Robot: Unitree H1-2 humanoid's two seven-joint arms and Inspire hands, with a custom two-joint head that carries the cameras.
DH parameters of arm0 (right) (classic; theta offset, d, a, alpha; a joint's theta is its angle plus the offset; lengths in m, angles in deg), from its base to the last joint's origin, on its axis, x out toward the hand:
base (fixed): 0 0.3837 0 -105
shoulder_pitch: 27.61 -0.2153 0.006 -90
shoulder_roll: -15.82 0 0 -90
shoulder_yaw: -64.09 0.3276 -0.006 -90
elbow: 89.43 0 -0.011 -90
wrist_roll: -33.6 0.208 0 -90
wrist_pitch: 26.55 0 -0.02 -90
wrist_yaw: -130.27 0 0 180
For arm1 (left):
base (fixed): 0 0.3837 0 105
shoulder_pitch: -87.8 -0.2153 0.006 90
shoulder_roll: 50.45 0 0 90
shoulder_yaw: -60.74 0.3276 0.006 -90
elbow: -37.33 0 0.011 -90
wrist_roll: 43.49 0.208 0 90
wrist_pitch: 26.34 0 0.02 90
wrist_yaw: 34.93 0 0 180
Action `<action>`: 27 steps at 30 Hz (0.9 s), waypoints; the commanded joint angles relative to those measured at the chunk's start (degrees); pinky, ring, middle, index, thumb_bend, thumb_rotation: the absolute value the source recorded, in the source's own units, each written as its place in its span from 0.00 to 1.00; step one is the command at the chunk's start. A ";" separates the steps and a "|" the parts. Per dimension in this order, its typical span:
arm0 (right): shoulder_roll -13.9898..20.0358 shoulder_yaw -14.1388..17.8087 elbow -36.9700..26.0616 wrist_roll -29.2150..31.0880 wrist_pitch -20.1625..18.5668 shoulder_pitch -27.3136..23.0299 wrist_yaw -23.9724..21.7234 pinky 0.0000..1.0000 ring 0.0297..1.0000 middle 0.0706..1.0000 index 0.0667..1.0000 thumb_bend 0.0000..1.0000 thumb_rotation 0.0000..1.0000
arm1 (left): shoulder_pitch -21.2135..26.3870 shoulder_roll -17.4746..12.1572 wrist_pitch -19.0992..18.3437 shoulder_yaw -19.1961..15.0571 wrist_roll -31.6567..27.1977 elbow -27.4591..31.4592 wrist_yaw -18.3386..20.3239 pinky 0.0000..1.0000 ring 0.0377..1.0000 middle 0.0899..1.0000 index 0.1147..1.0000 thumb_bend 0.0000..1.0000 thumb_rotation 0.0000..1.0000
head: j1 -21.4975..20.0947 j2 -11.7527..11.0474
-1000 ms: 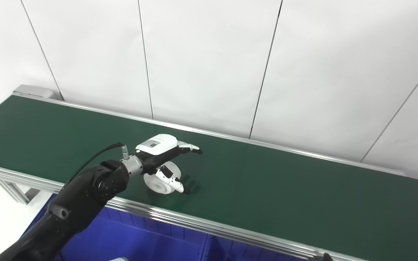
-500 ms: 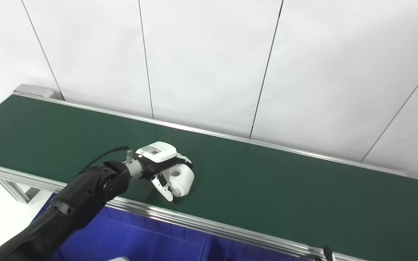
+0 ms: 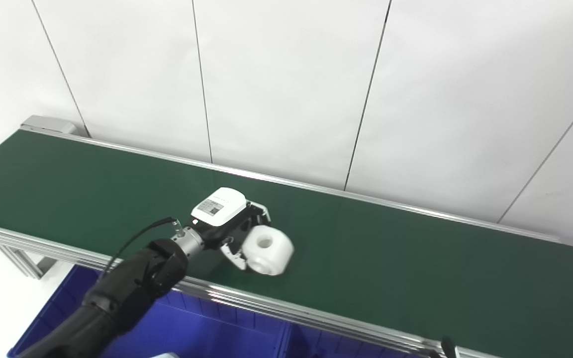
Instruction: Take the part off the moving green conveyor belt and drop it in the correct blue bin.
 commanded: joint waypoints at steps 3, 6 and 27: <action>-0.48 -0.25 -1.69 -0.08 2.54 0.06 -0.35 0.88 0.93 0.98 0.98 0.74 0.98 | -0.09 0.21 -2.10 -3.55 -10.81 5.58 6.60 0.42 0.45 0.44 0.41 0.52 0.00 | -0.21 0.13; -0.69 -0.24 -1.84 0.03 2.26 0.06 -0.36 0.88 0.94 0.99 0.98 0.74 0.98 | -0.79 0.80 -3.14 -5.03 -14.92 7.62 9.77 0.39 0.42 0.42 0.42 0.52 0.00 | -0.21 0.13; -2.38 -1.09 -17.62 -0.24 -10.14 2.09 -1.63 0.88 0.93 0.98 0.97 0.68 0.93 | -11.67 -15.73 -5.00 -5.60 -11.41 30.54 27.81 0.47 0.49 0.46 0.40 0.52 0.00 | -0.50 13.43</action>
